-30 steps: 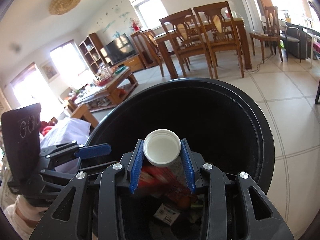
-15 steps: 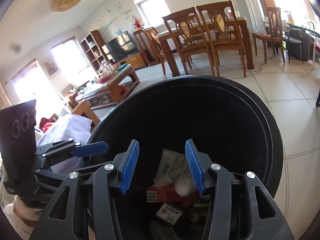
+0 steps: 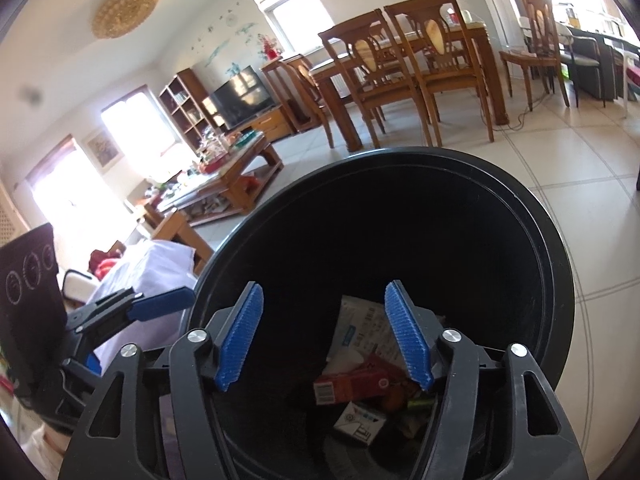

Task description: Collect trash

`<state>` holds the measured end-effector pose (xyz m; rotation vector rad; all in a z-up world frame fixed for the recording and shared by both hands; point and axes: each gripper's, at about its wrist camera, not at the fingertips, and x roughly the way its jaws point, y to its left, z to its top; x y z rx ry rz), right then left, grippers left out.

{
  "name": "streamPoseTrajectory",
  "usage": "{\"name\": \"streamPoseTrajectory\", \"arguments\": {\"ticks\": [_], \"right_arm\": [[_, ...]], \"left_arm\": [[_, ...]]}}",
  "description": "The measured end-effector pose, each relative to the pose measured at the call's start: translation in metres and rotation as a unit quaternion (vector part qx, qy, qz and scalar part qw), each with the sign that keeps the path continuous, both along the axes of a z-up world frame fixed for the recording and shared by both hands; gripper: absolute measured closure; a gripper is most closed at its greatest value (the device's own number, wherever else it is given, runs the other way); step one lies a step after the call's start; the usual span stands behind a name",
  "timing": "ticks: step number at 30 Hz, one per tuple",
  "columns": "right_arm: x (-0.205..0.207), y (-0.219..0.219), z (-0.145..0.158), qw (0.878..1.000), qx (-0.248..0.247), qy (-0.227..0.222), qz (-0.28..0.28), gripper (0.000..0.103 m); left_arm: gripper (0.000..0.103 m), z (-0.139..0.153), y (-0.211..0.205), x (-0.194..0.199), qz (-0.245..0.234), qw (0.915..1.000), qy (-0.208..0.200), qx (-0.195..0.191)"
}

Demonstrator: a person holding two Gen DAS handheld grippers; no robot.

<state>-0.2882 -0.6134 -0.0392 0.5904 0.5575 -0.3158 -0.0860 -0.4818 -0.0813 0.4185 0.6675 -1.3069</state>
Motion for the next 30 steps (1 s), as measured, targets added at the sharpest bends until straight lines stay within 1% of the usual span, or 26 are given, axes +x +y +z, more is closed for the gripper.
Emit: {"name": "streamPoseTrajectory", "arguments": {"ticks": [1, 2, 3, 4, 8, 9, 11, 12, 14, 18, 22, 24, 26, 27, 28, 30], "right_arm": [[0.000, 0.000, 0.001, 1.000, 0.003, 0.000, -0.001, 0.037], [0.001, 0.001, 0.002, 1.000, 0.006, 0.001, -0.002, 0.036], [0.001, 0.002, 0.003, 1.000, 0.007, 0.003, -0.005, 0.029], [0.002, 0.004, 0.004, 1.000, 0.004, 0.005, -0.009, 0.025], [0.010, 0.018, 0.010, 1.000, -0.006, 0.006, -0.007, 0.024], [0.014, 0.022, 0.012, 1.000, -0.008, 0.008, -0.005, 0.024], [0.020, 0.030, 0.016, 1.000, -0.013, 0.009, -0.003, 0.023], [0.024, 0.034, 0.018, 1.000, -0.015, 0.009, -0.002, 0.017], [0.030, 0.044, 0.022, 1.000, -0.023, 0.006, -0.003, 0.008], [0.054, 0.070, 0.029, 0.999, -0.036, 0.012, 0.011, 0.008], [0.084, 0.107, 0.037, 0.998, -0.048, 0.008, 0.032, 0.006], [0.102, 0.134, 0.044, 0.997, -0.065, -0.009, 0.051, 0.005], [0.120, 0.163, 0.051, 0.993, -0.086, -0.027, 0.074, 0.005], [0.130, 0.178, 0.055, 0.991, -0.098, -0.035, 0.086, 0.005], [0.140, 0.195, 0.059, 0.988, -0.115, -0.041, 0.098, 0.005], [0.162, 0.232, 0.069, 0.979, -0.157, -0.045, 0.126, 0.005]], "left_arm": [[0.022, 0.001, 0.003, 0.000, 0.002, 1.0000, -0.001, -0.002], [0.019, 0.003, 0.006, 0.000, 0.004, 1.0000, -0.004, -0.007], [0.016, 0.005, 0.010, 0.000, 0.006, 0.9999, -0.005, -0.011], [0.012, 0.007, 0.015, -0.001, 0.008, 0.9998, -0.007, -0.015], [0.009, 0.014, 0.033, -0.001, 0.014, 0.9994, -0.014, -0.029], [0.005, 0.015, 0.039, 0.000, 0.017, 0.9992, -0.015, -0.033], [0.005, 0.019, 0.052, 0.003, 0.027, 0.9986, -0.013, -0.043], [0.005, 0.021, 0.059, 0.006, 0.032, 0.9982, -0.010, -0.049], [0.005, 0.026, 0.075, 0.011, 0.049, 0.9969, -0.003, -0.062], [0.005, 0.035, 0.109, 0.020, 0.081, 0.9929, 0.001, -0.086], [0.005, 0.049, 0.149, 0.031, 0.121, 0.9873, -0.015, -0.102], [0.005, 0.056, 0.178, 0.037, 0.160, 0.9803, -0.033, -0.111], [0.005, 0.063, 0.206, 0.042, 0.202, 0.9707, -0.056, -0.118], [0.005, 0.067, 0.225, 0.044, 0.229, 0.9631, -0.071, -0.121], [0.005, 0.069, 0.235, 0.045, 0.248, 0.9577, -0.082, -0.121], [0.005, 0.076, 0.268, 0.050, 0.303, 0.9386, -0.112, -0.120]]}}
